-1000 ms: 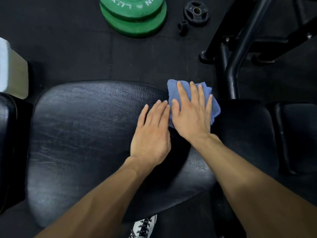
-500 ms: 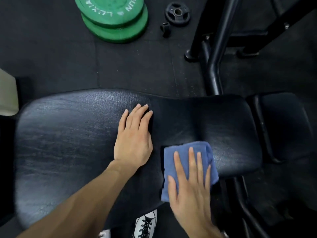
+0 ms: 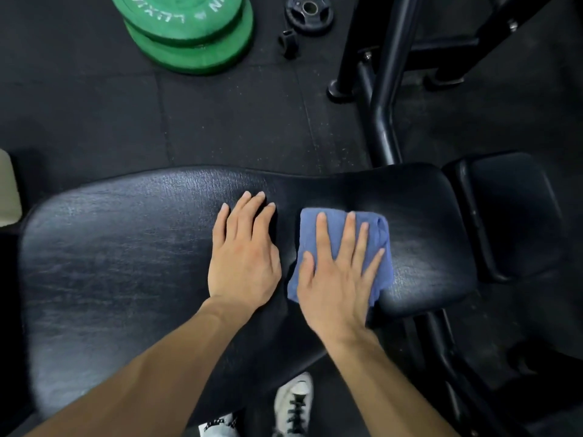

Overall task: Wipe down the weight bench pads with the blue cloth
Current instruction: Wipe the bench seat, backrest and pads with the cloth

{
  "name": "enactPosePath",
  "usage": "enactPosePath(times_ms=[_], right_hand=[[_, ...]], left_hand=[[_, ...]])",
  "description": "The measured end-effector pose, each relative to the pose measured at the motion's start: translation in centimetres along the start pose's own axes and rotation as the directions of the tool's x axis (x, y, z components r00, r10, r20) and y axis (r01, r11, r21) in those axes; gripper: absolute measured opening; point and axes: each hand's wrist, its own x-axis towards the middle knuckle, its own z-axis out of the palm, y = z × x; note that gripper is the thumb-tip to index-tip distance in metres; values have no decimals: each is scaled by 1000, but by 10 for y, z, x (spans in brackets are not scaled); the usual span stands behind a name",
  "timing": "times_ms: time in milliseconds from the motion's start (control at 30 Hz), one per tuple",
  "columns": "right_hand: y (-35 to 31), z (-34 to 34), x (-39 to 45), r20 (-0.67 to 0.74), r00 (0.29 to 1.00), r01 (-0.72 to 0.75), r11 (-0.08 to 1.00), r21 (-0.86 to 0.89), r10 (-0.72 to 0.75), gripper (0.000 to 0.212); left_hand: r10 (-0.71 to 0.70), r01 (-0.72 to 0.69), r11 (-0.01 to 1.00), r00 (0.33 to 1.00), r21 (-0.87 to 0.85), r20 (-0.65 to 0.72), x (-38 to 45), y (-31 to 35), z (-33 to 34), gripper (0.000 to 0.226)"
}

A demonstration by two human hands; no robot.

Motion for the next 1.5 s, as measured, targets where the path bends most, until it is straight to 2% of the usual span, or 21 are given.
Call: enactPosePath(times_ms=[100,233,333,467,767,833,933,1067,1233,1433,1500], right_hand=[[-5,-10,39,20,1000,13,1000,7,-13,66],[-13,-31,109,122,992,11,998,62,-19,60],[-8,-36,134,129,988,80,996,40,-84,57],[11,-26,110,12,984,180,984,2,-180,69],[102,-2,-33,-19,987,159,986,-53,-160,65],[118,5,-57,-41,989,140,989,-42,-142,64],[126,14,-73,-82,991,102,994,-41,-105,62],[127,16,-66,-88,991,95,991,-91,-103,61],[115,2,-27,-46,994,99,993,-69,-102,64],[95,-22,82,-71,994,82,997,-6,-82,64],[85,-34,123,-32,998,58,998,8,-58,61]], left_hand=[[2,-2,1000,1000,-5,-8,1,0,0,57],[4,-4,1000,1000,-8,-9,1,1,-2,58],[6,-7,1000,1000,-26,-24,-1,0,-2,57],[8,-8,1000,999,-8,-31,-1,-1,-1,54],[-35,36,999,999,21,-37,0,15,-10,51],[32,-31,999,999,39,-19,7,36,-13,55],[228,-230,972,972,51,52,24,82,1,65],[206,-217,974,968,63,146,33,105,28,68],[203,-209,977,969,33,139,33,102,32,65],[195,-206,977,967,52,162,35,104,31,66],[195,-203,979,967,34,163,36,103,31,69]])
